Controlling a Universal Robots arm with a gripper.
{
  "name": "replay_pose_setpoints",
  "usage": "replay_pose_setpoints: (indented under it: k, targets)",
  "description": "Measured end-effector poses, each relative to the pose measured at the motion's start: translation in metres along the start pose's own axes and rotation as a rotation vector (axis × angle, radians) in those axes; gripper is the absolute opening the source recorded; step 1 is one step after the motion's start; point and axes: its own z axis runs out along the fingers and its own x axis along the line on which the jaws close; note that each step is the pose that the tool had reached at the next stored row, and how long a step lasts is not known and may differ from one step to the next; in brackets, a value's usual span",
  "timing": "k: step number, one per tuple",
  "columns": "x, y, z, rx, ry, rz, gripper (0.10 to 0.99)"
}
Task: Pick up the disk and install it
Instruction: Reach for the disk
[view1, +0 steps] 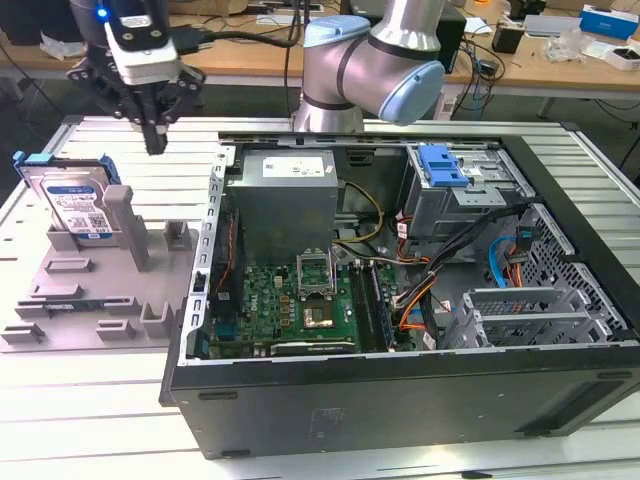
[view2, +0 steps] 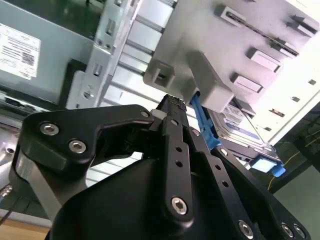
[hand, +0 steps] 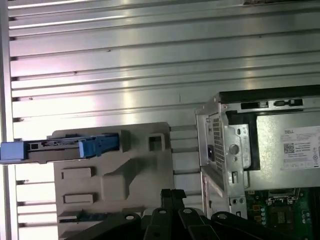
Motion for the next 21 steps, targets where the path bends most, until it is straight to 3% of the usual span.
replay_pose_setpoints:
  k: [9, 16, 21]
  targets:
    - [0.0390, 0.0061, 0.0075, 0.001, 0.0097, 0.001, 0.106]
    - [0.0748, 0.0143, 0.0156, 0.002, 0.0210, 0.001, 0.106]
    - [0.0939, 0.0205, 0.0201, 0.002, 0.0290, 0.002, 0.106]
